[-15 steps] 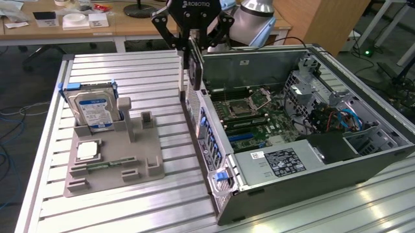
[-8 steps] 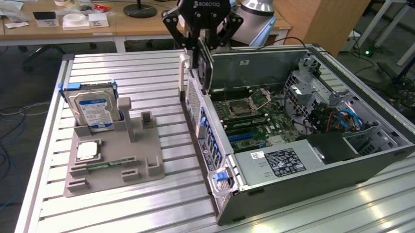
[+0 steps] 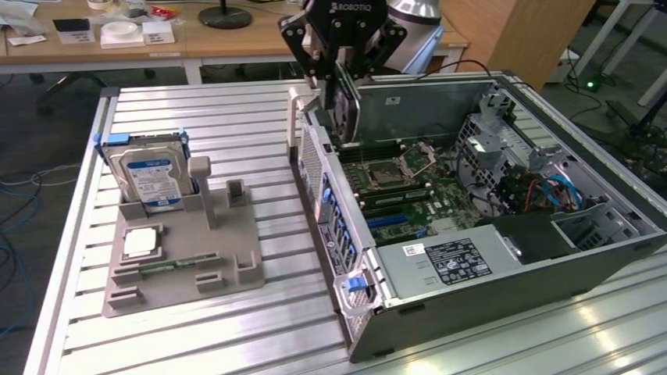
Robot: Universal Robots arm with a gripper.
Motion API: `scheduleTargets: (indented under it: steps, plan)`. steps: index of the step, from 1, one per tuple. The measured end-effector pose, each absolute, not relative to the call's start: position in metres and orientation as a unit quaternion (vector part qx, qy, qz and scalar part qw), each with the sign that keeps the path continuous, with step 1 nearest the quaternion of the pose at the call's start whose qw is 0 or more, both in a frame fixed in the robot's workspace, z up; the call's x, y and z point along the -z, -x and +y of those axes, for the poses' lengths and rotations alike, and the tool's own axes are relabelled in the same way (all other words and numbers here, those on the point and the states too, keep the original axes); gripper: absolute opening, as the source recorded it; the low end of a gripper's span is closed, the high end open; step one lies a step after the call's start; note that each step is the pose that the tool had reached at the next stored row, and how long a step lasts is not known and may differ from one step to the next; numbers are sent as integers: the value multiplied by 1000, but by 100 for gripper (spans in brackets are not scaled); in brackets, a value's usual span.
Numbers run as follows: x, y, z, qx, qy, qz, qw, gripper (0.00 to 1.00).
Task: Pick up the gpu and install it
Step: 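Pick up the gpu and move the gpu toward the slot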
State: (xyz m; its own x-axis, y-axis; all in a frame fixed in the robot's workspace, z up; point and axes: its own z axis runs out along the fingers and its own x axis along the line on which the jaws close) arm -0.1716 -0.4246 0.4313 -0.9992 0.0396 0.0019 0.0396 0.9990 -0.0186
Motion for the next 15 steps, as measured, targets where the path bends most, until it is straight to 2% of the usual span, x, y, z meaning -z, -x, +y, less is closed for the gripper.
scheduleTargets:
  steps: [15]
  plan:
    - [-431,133,-425,-9,20,-1000,1,28]
